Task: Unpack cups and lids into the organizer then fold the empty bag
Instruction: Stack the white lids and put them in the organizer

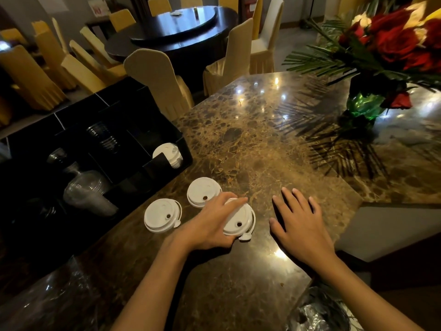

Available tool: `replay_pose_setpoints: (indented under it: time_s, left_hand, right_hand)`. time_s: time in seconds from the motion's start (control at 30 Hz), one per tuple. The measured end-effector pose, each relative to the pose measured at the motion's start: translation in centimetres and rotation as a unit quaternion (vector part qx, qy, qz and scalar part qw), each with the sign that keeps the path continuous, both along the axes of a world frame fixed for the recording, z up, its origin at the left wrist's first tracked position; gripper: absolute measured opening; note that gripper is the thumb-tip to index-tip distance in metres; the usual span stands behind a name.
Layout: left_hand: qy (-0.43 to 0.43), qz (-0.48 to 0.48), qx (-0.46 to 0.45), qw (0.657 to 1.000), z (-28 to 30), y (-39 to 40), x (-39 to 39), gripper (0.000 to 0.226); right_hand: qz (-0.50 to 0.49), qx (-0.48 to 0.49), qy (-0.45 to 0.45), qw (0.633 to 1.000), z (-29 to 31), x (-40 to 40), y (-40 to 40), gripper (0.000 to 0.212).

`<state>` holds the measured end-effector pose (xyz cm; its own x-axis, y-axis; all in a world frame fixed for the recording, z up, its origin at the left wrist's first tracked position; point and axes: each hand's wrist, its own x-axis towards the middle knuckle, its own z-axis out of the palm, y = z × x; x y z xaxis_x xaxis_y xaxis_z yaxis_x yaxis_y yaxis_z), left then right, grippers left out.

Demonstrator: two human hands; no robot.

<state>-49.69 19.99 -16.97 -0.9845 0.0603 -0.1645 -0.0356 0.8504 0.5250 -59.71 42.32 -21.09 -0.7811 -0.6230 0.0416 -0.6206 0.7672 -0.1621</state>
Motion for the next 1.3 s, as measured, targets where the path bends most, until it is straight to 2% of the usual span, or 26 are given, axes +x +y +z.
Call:
replay_pose_setpoints:
  time_s: [0.13, 0.23, 0.33, 0.43, 0.5, 0.6, 0.73, 1.0, 1.17, 1.3]
  left_hand:
    - [-0.002, -0.023, -0.028, 0.999, -0.3, -0.3, -0.8, 0.086]
    - [0.009, 0.000, -0.047, 0.999, -0.2, -0.2, -0.6, 0.085]
    - [0.041, 0.060, -0.040, 0.997, -0.2, -0.3, 1.4, 0.088]
    - [0.104, 0.159, -0.029, 0.981, 0.4, -3.8, 5.2, 0.089]
    - [0.094, 0.226, -0.037, 0.969, 1.1, -7.2, 7.3, 0.092]
    - [0.022, 0.269, -0.043, 0.962, 1.7, -10.5, 8.2, 0.096]
    - [-0.025, 0.265, -0.043, 0.963, 0.6, -10.9, 7.5, 0.096]
    - [0.018, 0.264, -0.026, 0.964, 0.4, -11.1, 6.5, 0.092]
    - [0.063, 0.132, -0.006, 0.989, 2.4, -10.4, 1.5, 0.087]
    - [-0.027, 0.029, -0.032, 0.999, 2.0, -10.4, -2.5, 0.084]
  right_hand:
    - [0.002, 0.001, 0.004, 1.000, -0.1, -0.1, 0.0, 0.060]
    - [0.005, -0.001, 0.005, 1.000, -0.2, 0.0, 0.0, 0.059]
    - [0.006, -0.008, 0.002, 1.000, 0.0, 0.0, 0.0, 0.060]
    - [0.009, -0.006, 0.005, 1.000, 0.2, 0.1, 0.0, 0.065]
    - [0.009, -0.008, 0.003, 1.000, 0.3, 0.1, -0.1, 0.066]
    - [0.011, -0.005, 0.001, 1.000, 0.4, 0.1, -0.1, 0.066]
    - [0.008, -0.007, -0.001, 1.000, 0.4, 0.0, 0.0, 0.065]
    - [0.007, -0.010, 0.001, 1.000, 0.4, 0.1, -0.1, 0.064]
    - [0.007, -0.006, -0.001, 1.000, 0.2, -0.1, 0.0, 0.064]
    - [0.006, -0.009, -0.005, 1.000, 0.0, -0.3, 0.1, 0.063]
